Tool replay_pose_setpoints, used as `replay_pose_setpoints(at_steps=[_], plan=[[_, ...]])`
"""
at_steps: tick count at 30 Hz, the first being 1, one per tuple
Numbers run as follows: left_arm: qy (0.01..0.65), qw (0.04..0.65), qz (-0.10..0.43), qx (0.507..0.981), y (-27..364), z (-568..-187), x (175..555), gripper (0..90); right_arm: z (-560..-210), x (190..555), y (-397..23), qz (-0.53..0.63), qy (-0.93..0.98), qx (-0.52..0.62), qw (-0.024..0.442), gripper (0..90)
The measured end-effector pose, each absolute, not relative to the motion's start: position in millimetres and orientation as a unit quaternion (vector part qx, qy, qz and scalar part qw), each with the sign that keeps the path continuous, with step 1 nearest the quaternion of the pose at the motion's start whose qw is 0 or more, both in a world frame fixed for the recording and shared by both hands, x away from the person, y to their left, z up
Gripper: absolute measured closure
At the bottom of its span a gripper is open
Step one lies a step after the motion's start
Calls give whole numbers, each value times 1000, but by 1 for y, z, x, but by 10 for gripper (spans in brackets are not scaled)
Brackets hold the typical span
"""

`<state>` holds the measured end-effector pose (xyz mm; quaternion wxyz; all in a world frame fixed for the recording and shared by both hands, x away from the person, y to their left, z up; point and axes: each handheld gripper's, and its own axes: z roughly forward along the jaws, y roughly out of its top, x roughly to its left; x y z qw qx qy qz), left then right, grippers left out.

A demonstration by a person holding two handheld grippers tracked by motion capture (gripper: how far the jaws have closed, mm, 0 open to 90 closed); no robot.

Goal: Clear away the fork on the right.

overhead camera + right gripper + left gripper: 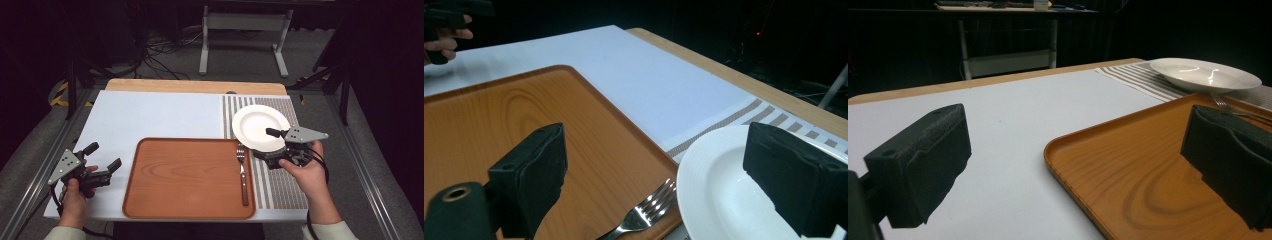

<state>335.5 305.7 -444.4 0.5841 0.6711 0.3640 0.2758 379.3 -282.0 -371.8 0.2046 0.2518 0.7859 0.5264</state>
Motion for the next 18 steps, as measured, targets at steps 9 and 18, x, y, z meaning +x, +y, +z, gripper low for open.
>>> replay_pose_setpoints(at_steps=[9, 18], plan=[[365, 584, 277, 670, 306, -444, 335, 4, -384, 369, -303, 543, 770, 256, 217, 99], [364, 583, 277, 671, 306, -444, 335, 4, -402, 361, -322, 559, 750, 276, 220, 98]])
